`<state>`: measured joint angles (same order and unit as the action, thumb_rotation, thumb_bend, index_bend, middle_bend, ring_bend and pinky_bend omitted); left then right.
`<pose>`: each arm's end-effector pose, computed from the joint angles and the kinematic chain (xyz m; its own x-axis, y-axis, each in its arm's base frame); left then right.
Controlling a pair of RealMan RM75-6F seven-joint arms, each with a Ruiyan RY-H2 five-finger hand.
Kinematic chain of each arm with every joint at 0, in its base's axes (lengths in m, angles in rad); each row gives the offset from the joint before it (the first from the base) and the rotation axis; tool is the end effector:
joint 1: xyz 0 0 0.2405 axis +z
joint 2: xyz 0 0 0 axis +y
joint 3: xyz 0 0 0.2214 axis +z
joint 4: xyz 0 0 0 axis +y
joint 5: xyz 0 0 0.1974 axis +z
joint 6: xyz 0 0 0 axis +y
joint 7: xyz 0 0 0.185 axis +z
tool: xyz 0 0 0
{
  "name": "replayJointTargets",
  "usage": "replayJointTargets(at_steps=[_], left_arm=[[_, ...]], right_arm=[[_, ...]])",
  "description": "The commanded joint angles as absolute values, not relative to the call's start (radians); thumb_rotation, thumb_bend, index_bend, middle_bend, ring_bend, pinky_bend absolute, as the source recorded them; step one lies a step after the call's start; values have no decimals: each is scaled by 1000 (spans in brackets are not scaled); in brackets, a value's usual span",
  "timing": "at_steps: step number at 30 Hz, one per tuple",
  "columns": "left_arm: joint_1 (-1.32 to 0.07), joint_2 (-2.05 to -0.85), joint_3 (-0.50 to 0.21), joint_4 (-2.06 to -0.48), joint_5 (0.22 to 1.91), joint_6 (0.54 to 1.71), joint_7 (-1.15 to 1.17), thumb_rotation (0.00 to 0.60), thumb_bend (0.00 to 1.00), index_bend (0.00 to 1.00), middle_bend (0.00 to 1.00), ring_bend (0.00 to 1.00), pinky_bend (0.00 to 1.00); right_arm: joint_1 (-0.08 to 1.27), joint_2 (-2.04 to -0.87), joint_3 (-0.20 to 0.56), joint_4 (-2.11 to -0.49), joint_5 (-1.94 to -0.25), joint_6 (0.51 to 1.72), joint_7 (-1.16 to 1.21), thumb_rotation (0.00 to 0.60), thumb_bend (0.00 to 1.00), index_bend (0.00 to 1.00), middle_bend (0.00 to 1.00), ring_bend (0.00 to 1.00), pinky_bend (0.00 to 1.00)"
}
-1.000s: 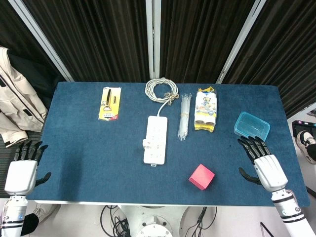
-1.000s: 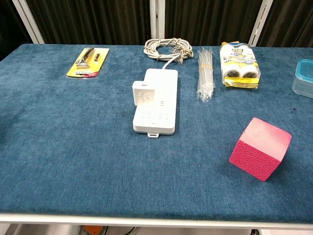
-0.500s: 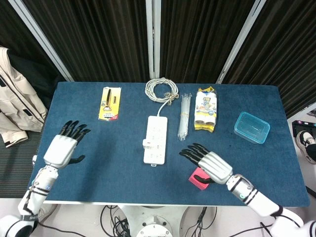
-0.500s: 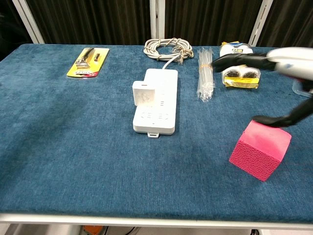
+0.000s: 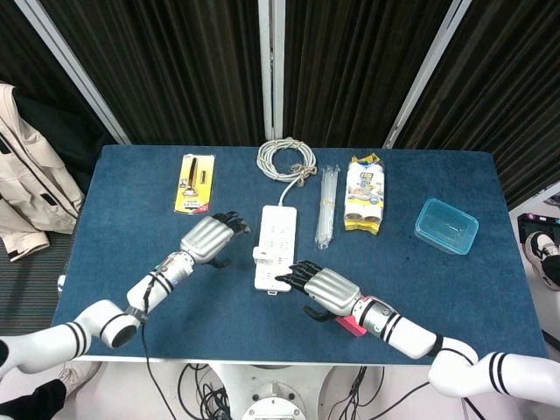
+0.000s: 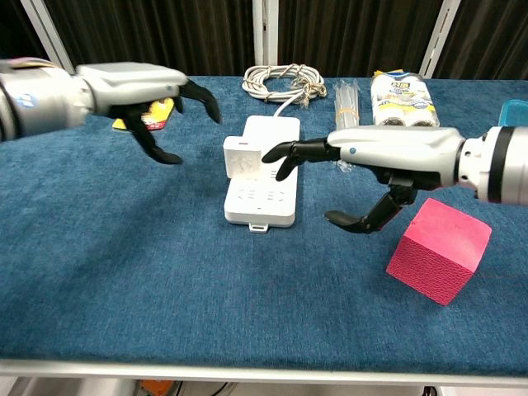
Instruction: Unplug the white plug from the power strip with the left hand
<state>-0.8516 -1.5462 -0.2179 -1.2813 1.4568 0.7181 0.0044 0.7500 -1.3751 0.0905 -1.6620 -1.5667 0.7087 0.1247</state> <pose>-0.0818 0.3772 -0.0363 0.5290 0.2910 0.7972 0.7504 -0.5992 -0.2792 -0.0808 -0.2808 -0.0404 0.4380 -0.5386 0.7198 -0.7854 -0.6188 0.0149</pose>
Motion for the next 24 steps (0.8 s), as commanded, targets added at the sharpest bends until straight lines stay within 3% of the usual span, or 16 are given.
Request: replayJointTargets(at_steps=[1,13,24], left_arm=[[-903,-1602,-206,-1217,1476,693,-53,600,232,266,214,121,275],[-987,-1699,-150,-1084,1531,690,-168,600,249,303,244,165,349],[-1010,-1696,-127,-1084,1544,728,-229,600,258,303,259,192,365]], right_arm=[[759,-1406,83,-1635,-1555,715,110,600,449,72,144,0,0],[768,-1469,52,-1577,-1532,738,131,600,451,92,142,0,0],[781,-1495,38,-1547,-1530,752,157,600,456,96,142,0,0]])
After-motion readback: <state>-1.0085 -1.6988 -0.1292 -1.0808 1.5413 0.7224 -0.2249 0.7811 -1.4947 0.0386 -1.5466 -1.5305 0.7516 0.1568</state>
